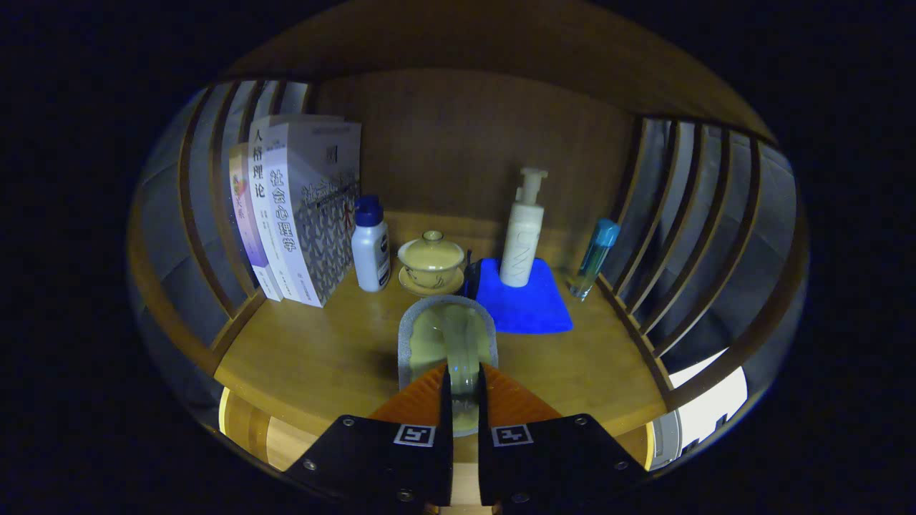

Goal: Pull open the drawer, take out the items inside it, and place them on the countertop above the cabinet.

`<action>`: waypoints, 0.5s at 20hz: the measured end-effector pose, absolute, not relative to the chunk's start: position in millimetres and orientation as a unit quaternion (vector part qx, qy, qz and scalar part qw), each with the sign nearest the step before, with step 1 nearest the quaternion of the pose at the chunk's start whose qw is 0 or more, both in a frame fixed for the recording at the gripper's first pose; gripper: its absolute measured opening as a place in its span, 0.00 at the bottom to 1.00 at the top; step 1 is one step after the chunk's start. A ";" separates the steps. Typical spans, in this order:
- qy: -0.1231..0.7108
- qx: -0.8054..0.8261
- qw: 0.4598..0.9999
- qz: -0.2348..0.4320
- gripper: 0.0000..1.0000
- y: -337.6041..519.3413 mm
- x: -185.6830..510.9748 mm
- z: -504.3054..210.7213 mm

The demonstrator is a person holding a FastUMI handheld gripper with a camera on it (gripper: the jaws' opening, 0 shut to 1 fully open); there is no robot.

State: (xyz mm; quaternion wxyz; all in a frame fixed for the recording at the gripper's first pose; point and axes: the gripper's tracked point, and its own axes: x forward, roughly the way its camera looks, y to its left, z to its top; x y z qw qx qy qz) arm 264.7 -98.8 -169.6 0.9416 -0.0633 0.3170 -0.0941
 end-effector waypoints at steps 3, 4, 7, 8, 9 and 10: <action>0.302 -0.038 0.948 -0.091 0.17 -101.1 281.1 -167.6; 0.305 -0.027 0.948 -0.089 0.18 -101.3 280.6 -171.1; 0.300 -0.006 0.950 -0.089 0.20 -107.9 292.8 -173.6; 0.297 0.000 0.951 -0.088 0.21 -109.3 295.7 -175.2; 0.298 0.008 0.951 -0.083 0.22 -109.6 300.1 -177.8; 0.304 0.017 0.950 -0.075 0.23 -107.2 301.0 -181.9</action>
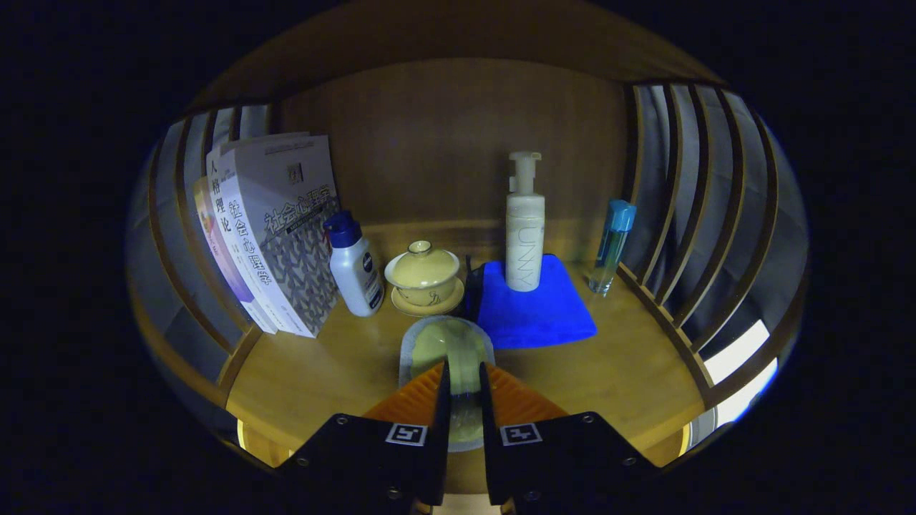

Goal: Pull open the drawer, take out the items inside it, and place them on the countertop above the cabinet.

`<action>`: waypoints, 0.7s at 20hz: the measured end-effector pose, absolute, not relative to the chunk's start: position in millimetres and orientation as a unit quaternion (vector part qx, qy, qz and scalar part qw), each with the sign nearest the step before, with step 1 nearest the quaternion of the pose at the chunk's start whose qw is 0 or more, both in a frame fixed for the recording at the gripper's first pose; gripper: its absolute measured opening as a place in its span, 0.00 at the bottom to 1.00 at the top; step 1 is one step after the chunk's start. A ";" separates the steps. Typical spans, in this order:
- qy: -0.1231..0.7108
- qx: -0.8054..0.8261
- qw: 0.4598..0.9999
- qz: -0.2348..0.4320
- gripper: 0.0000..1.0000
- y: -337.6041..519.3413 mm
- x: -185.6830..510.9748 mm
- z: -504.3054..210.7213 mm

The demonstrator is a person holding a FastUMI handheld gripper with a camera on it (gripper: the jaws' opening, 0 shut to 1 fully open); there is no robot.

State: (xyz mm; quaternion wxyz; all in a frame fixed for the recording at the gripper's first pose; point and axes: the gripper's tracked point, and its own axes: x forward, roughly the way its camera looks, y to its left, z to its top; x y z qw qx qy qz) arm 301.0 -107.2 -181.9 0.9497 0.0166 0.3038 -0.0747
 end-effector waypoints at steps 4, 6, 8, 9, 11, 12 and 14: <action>0.298 0.026 0.952 -0.062 0.41 -106.1 301.0 -178.0; 0.272 0.033 0.961 -0.041 0.69 -95.9 292.5 -163.9; 0.234 0.042 0.971 -0.032 0.98 -91.0 274.3 -141.2; 0.213 0.038 0.975 -0.039 0.98 -94.1 259.0 -127.4; 0.170 0.033 0.984 -0.047 0.97 -97.1 225.5 -102.5; 0.144 0.035 0.988 -0.045 0.96 -95.2 207.2 -88.8; 0.095 0.033 0.994 -0.046 0.96 -94.0 167.9 -64.8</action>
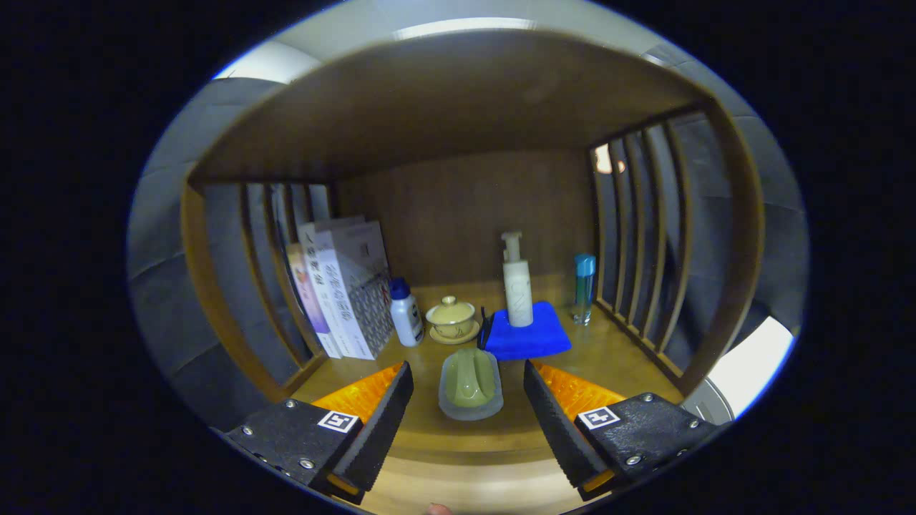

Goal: Pull open the drawer, take out the items inside it, and place them on the countertop above the cabinet.

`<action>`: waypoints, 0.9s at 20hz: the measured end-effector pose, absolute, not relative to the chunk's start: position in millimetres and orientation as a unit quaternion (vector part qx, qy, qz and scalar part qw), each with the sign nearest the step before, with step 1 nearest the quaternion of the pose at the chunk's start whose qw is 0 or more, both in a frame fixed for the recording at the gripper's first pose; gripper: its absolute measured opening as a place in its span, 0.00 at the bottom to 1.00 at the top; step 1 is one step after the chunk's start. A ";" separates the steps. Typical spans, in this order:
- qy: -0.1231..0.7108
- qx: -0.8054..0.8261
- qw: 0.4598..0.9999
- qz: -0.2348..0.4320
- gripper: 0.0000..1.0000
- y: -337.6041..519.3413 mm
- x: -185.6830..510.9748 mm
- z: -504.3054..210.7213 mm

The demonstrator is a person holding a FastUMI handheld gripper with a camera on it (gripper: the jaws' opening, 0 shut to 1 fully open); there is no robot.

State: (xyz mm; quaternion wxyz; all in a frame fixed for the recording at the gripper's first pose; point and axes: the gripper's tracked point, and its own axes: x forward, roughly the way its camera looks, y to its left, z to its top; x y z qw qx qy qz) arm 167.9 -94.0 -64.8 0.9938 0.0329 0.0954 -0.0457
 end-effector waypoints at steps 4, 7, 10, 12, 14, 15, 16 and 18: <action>0.013 0.010 0.998 -0.063 0.96 -87.4 93.1 -33.0; 0.001 0.009 0.998 -0.055 0.95 -72.8 45.7 -36.0; -0.023 0.008 0.999 -0.047 0.96 -58.2 4.8 -40.6; -0.035 -0.001 0.998 -0.050 0.95 -48.7 -23.0 -51.6; -0.028 -0.015 0.998 -0.051 0.95 -37.3 -46.7 -74.7; -0.024 -0.020 0.998 -0.050 0.96 -30.3 -56.6 -86.8; -0.017 -0.020 0.998 -0.050 0.95 -26.2 -64.3 -97.3; 0.005 -0.006 0.999 -0.053 0.96 -19.2 -82.8 -127.1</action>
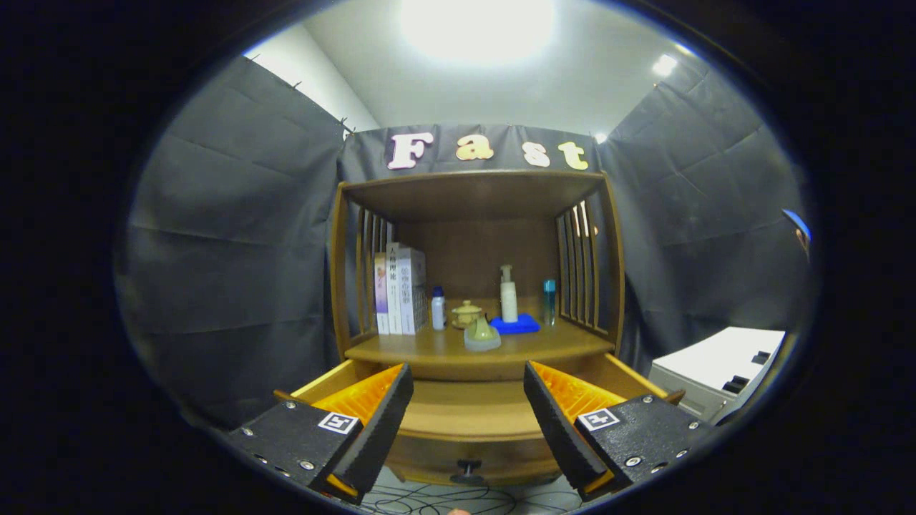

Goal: Pull open the drawer, take out the items inside it, and place them on the countertop above the cabinet.

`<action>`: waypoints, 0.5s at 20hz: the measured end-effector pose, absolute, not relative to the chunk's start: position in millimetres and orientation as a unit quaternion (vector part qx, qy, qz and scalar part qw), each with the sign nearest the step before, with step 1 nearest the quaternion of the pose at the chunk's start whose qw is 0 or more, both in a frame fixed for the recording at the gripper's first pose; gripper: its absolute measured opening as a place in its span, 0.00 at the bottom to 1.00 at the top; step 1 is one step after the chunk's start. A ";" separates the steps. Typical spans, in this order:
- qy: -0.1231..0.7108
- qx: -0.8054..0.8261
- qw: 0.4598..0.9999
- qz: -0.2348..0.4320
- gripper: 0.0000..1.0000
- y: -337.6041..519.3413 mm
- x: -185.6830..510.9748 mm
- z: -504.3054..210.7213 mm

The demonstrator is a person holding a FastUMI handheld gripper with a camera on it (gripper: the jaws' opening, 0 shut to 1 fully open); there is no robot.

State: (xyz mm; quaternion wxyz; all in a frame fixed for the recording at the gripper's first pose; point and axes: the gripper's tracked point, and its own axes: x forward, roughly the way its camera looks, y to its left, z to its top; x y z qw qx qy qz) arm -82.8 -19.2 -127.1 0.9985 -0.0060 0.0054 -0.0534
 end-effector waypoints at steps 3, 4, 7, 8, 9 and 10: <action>0.040 -0.008 0.998 -0.050 0.96 -14.9 -94.4 -166.1; 0.049 -0.015 0.997 -0.051 0.96 -14.5 -96.7 -177.6; 0.079 -0.014 0.995 -0.051 0.96 -7.6 -101.3 -210.3; 0.087 -0.010 0.995 -0.052 0.96 -6.4 -103.2 -218.2; 0.092 -0.006 0.994 -0.055 0.96 -5.4 -102.5 -223.4; 0.094 -0.003 0.993 -0.064 0.96 -14.8 -96.7 -234.5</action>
